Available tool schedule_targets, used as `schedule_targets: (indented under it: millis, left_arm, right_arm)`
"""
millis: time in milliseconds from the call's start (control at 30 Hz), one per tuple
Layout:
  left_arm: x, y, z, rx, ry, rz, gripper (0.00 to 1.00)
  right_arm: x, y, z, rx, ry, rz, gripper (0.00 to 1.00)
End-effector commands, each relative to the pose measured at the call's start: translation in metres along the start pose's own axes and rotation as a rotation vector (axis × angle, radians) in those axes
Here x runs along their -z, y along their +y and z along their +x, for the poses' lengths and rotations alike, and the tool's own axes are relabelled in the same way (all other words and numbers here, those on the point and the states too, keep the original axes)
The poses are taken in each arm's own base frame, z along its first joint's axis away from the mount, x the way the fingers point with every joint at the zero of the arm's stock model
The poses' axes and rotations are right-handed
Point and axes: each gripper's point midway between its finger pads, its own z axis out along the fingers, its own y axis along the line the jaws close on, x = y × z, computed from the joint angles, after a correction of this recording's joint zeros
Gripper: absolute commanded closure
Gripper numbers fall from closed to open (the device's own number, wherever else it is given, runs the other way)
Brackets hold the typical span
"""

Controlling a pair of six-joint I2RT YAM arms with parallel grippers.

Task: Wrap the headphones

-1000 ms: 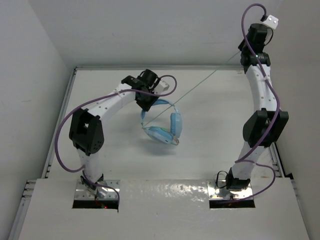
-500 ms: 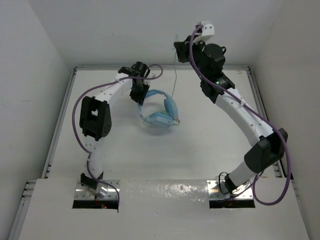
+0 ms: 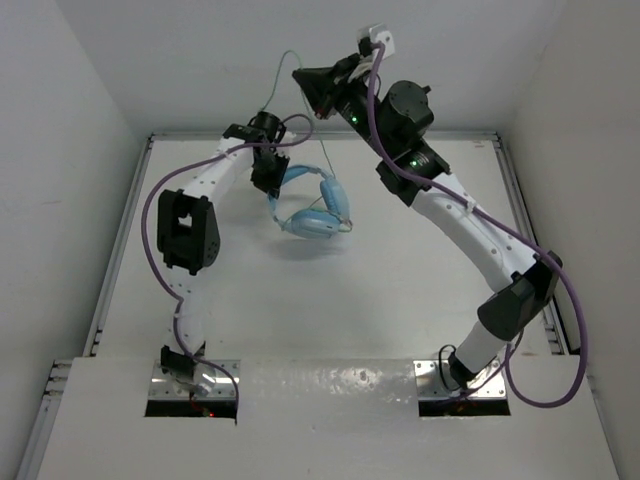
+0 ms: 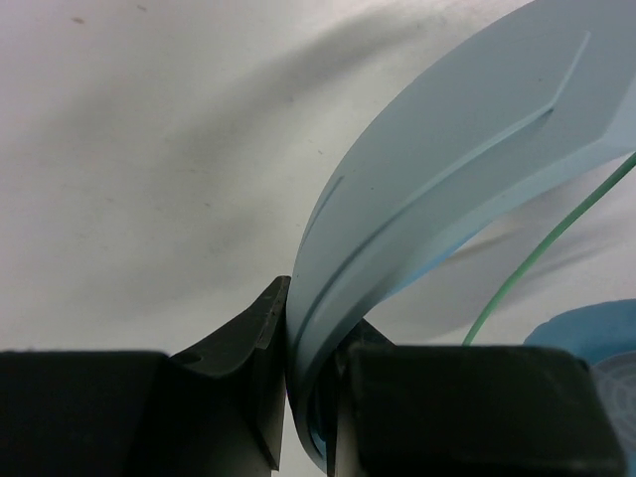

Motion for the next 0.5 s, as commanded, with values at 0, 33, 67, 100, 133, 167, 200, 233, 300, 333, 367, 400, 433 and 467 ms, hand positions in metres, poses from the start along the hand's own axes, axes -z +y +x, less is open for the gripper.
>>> schedule_targets:
  millis: [0,33,67,100,133,167,200,233,300,333,367,400,433,467]
  left_arm:
    - [0.024,-0.022,-0.001,-0.065,-0.047,0.104,1.00]
    - [0.027,-0.023,0.001,-0.102,-0.053,0.111,1.00]
    - [0.030,-0.024,0.002,-0.125,-0.060,0.119,1.00]
    - [0.038,-0.029,0.000,-0.150,-0.085,0.134,1.00]
    - [0.036,-0.032,0.009,-0.197,-0.071,0.145,1.00]
    - [0.037,-0.036,0.013,-0.224,-0.066,0.153,1.00]
    - [0.044,-0.040,0.014,-0.252,-0.080,0.160,1.00]
    - [0.039,-0.046,0.027,-0.296,-0.052,0.175,1.00]
    - [0.047,-0.058,0.034,-0.341,-0.063,0.221,1.00]
    - [0.048,-0.061,0.038,-0.365,-0.062,0.245,1.00]
    - [0.049,-0.064,0.043,-0.373,-0.055,0.267,1.00]
    - [0.054,-0.069,0.044,-0.384,-0.061,0.290,1.00]
    - [0.055,-0.069,0.046,-0.389,-0.060,0.292,1.00]
    - [0.055,-0.069,0.047,-0.391,-0.060,0.289,1.00]
  right_arm:
    - [0.001,-0.047,-0.056,0.030,-0.142,0.148,1.00]
    - [0.001,-0.057,-0.068,0.022,-0.159,0.178,1.00]
    - [0.001,-0.068,-0.074,-0.003,-0.170,0.206,1.00]
    - [0.000,-0.094,-0.073,0.000,-0.164,0.260,1.00]
    - [0.001,-0.105,-0.090,0.004,-0.184,0.303,1.00]
    - [0.001,-0.118,-0.094,0.009,-0.186,0.338,1.00]
    - [0.005,-0.139,-0.101,0.028,-0.193,0.387,1.00]
    - [0.006,-0.158,-0.107,0.039,-0.211,0.451,1.00]
    - [0.019,-0.194,-0.111,0.056,-0.216,0.545,1.00]
    - [0.025,-0.208,-0.112,0.063,-0.222,0.584,1.00]
    - [0.034,-0.223,-0.113,0.068,-0.228,0.640,1.00]
    - [0.045,-0.243,-0.117,0.082,-0.235,0.688,1.00]
    - [0.052,-0.256,-0.115,0.095,-0.228,0.727,1.00]
    - [0.058,-0.265,-0.115,0.106,-0.226,0.756,1.00]
